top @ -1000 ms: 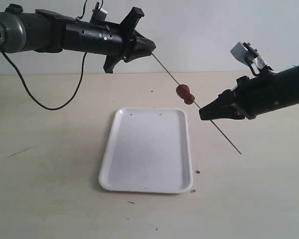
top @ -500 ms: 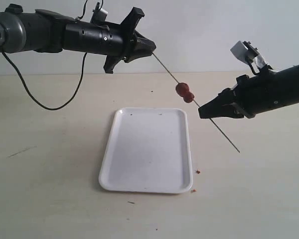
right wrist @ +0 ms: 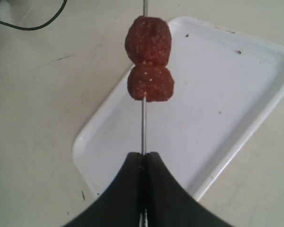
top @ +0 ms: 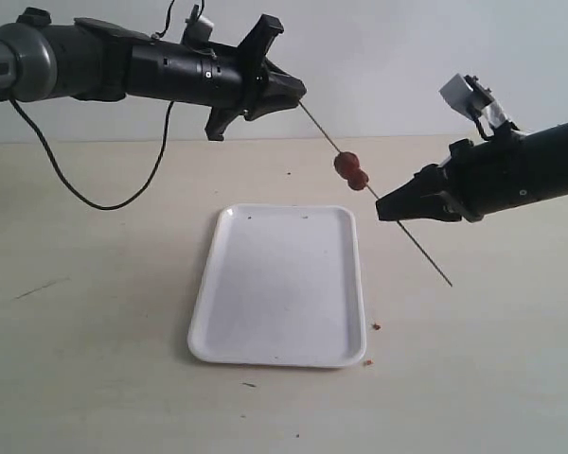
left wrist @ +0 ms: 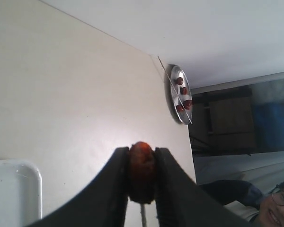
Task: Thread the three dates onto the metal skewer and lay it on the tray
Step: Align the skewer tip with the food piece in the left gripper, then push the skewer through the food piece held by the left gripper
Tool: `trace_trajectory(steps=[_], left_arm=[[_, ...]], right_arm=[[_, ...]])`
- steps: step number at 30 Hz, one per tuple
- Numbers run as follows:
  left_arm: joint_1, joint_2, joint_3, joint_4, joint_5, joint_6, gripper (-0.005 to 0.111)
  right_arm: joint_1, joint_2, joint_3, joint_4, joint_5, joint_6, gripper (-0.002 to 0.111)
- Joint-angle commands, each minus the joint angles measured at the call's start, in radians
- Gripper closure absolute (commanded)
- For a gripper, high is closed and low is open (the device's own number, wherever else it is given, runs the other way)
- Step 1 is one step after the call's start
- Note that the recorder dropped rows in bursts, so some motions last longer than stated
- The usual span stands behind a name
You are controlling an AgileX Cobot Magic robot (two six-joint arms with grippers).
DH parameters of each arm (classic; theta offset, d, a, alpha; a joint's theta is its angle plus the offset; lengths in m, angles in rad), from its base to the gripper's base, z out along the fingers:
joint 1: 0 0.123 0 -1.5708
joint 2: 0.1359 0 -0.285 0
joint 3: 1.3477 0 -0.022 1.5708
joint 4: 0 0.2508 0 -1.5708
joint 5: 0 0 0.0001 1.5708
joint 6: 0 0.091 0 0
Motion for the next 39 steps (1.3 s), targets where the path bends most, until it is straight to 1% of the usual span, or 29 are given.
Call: trace_trajectory(steps=[1, 8, 12, 18, 20, 21, 22, 23, 25, 26, 29, 31, 34, 36, 38, 39], left_arm=[[-0.039, -0.004, -0.009, 0.006, 0.036, 0.009, 0.086], [-0.087, -0.004, -0.009, 0.034, 0.029, 0.009, 0.086], [-0.125, -0.004, -0.009, 0.057, 0.009, 0.012, 0.086], [-0.139, -0.004, -0.009, 0.081, 0.004, 0.004, 0.086], [-0.139, -0.004, -0.009, 0.081, 0.004, 0.004, 0.078], [-0.139, -0.004, -0.009, 0.081, 0.004, 0.004, 0.063], [-0.139, -0.004, -0.009, 0.081, 0.003, 0.004, 0.057], [-0.139, -0.004, -0.009, 0.081, 0.0, -0.001, 0.045], [-0.136, -0.004, -0.009, 0.081, -0.001, -0.001, 0.04], [-0.134, -0.004, -0.009, 0.081, -0.001, -0.001, 0.039], [-0.113, -0.004, -0.009, 0.081, 0.003, 0.001, 0.04], [-0.095, -0.004, -0.009, 0.083, 0.019, 0.032, 0.04], [-0.063, -0.006, -0.009, 0.099, 0.104, 0.088, 0.04], [-0.05, -0.006, -0.009, 0.139, 0.156, 0.09, 0.043], [-0.031, -0.01, -0.009, 0.252, 0.203, 0.09, 0.061], [-0.023, -0.014, -0.009, 0.36, 0.225, 0.114, 0.084]], right_arm=[[-0.002, -0.003, -0.001, 0.097, -0.004, -0.06, 0.108], [-0.002, -0.003, -0.001, 0.164, -0.029, -0.108, 0.108], [-0.002, -0.003, -0.001, 0.18, -0.038, -0.119, 0.108], [-0.002, -0.003, -0.001, 0.171, -0.085, -0.111, 0.108], [-0.002, -0.003, -0.001, 0.171, -0.082, -0.111, 0.108], [-0.002, -0.003, -0.001, 0.171, -0.082, -0.111, 0.108], [-0.002, -0.003, -0.001, 0.171, -0.082, -0.111, 0.108], [-0.002, -0.003, -0.001, 0.171, -0.082, -0.111, 0.108], [-0.002, -0.003, -0.001, 0.169, -0.082, -0.111, 0.108], [-0.002, -0.003, -0.001, 0.164, -0.082, -0.111, 0.108], [-0.002, -0.003, -0.001, 0.152, -0.082, -0.108, 0.108], [-0.002, -0.003, -0.001, 0.14, -0.082, -0.105, 0.108], [-0.002, -0.003, -0.001, 0.121, -0.084, -0.089, 0.108], [-0.002, -0.003, -0.001, 0.116, -0.084, -0.06, 0.108], [0.011, -0.003, -0.001, 0.09, -0.09, 0.036, 0.108], [0.047, -0.003, 0.001, 0.057, -0.115, 0.105, 0.108]])
